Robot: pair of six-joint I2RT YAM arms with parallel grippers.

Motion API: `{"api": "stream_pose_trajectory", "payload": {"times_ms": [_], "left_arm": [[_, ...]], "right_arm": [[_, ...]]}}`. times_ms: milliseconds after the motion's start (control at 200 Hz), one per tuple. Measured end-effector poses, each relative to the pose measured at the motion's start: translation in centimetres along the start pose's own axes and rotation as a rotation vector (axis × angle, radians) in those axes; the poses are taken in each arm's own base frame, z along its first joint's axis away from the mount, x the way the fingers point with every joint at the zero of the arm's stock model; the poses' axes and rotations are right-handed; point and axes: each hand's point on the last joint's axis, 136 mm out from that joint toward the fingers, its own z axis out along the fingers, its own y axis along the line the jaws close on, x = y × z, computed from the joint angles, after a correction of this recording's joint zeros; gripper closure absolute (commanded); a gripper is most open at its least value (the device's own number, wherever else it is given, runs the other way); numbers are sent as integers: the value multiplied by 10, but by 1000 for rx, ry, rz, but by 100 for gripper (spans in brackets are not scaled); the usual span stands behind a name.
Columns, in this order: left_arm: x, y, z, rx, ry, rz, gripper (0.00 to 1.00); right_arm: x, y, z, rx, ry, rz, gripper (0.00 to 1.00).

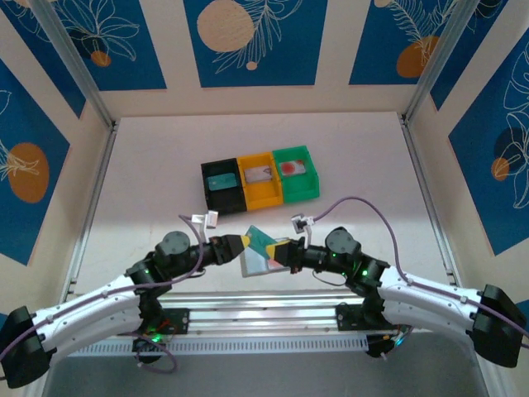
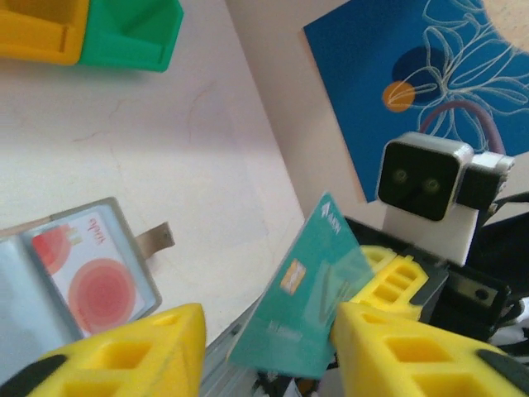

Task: Take the credit cards out of the card holder

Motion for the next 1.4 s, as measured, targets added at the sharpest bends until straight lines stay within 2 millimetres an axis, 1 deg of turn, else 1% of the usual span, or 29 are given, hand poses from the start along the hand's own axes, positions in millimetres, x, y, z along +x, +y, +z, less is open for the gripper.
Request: {"api": "stream_pose_trajectory", "payload": {"times_ms": [85, 110, 175, 260, 330, 400, 500, 610, 715, 870, 1005, 1100, 1225, 1400], "left_arm": [[-4, -10, -7, -19, 25, 65, 43], [-7, -14, -9, -23, 31, 83, 40], [-13, -25, -16, -24, 50, 142, 38], [-17, -32, -22, -30, 84, 207, 36], [-14, -31, -22, -38, 136, 237, 36], [-6, -27, -21, -46, 206, 258, 35], [7, -20, -16, -62, 305, 278, 35], [18, -12, -14, -70, 370, 279, 34], [19, -19, -13, -29, 380, 286, 34], [18, -33, -9, 56, 376, 294, 34], [21, -38, -6, 109, 378, 277, 37], [23, -40, -6, 131, 383, 265, 41], [24, -43, -6, 152, 386, 260, 54], [25, -44, -5, 167, 387, 246, 70]], "right_arm": [[-3, -2, -7, 9, 0, 5, 100], [-5, -2, -9, 10, 2, 7, 100], [-8, -3, -15, 4, 13, 19, 100], [-9, -5, -20, -12, 40, 38, 100], [-8, -7, -23, -29, 78, 59, 100], [-6, -5, -24, -53, 121, 80, 100], [-2, 5, -23, -108, 193, 93, 100], [1, 18, -24, -169, 251, 85, 100], [7, 24, -24, -213, 299, 87, 100], [15, 25, -21, -239, 360, 112, 100], [16, 28, -21, -257, 378, 113, 100], [15, 30, -21, -266, 381, 104, 100], [13, 33, -21, -275, 379, 91, 100], [14, 34, -18, -282, 392, 87, 100]]}}
